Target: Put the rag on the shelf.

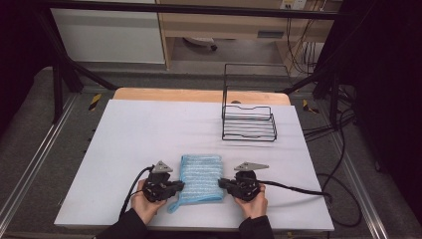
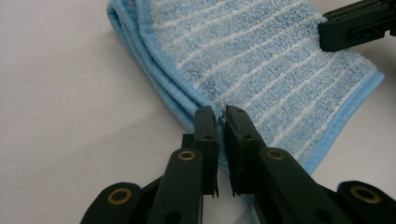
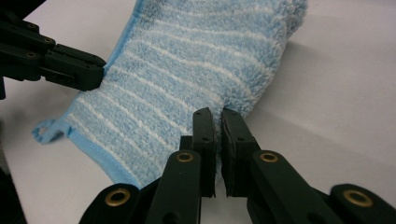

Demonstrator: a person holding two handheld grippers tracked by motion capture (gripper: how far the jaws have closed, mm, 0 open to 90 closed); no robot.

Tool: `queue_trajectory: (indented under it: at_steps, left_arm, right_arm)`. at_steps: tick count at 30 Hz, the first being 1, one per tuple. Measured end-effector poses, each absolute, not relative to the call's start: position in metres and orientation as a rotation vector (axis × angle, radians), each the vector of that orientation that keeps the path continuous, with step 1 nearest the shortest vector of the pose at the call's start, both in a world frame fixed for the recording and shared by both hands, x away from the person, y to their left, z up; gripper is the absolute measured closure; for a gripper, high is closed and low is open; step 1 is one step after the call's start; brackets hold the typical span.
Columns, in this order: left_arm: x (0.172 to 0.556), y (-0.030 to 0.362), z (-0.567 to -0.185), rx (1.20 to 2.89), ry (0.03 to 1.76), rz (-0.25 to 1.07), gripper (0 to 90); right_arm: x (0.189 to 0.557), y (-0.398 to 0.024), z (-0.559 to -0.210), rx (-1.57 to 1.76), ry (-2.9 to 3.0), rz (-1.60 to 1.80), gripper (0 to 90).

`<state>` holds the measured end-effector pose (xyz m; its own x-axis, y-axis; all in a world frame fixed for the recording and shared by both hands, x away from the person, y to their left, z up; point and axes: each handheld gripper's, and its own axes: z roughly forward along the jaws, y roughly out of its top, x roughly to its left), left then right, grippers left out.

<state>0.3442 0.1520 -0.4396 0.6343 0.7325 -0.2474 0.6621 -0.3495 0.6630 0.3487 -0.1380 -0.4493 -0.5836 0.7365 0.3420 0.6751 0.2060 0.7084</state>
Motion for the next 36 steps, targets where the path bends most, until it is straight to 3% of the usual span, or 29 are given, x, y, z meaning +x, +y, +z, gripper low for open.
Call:
queue_trajectory:
  at_steps: [5,11,15,21,25,36]
  left_arm:
    - [0.344,0.150,-0.437,2.110,1.061,0.145,79.8]
    - [0.368,0.158,-0.417,2.058,1.069,0.234,49.8]
    - [0.403,0.154,-0.408,2.010,1.103,0.276,43.4]
    - [0.424,0.139,-0.421,2.040,1.147,0.274,45.4]
    - [0.433,0.133,-0.436,2.081,1.180,0.267,53.3]
    - [0.434,0.129,-0.444,2.095,1.188,0.213,64.5]
  right_arm:
    - [0.351,-0.142,-0.452,1.406,2.409,1.324,83.6]
    - [0.350,-0.149,-0.451,1.339,2.362,1.350,68.4]
    - [0.351,-0.152,-0.447,1.276,2.321,1.388,55.2]
    - [0.355,-0.154,-0.445,1.233,2.310,1.404,43.9]
    - [0.358,-0.155,-0.443,1.217,2.316,1.407,34.0]
    - [0.369,-0.156,-0.439,1.223,2.294,1.455,23.5]
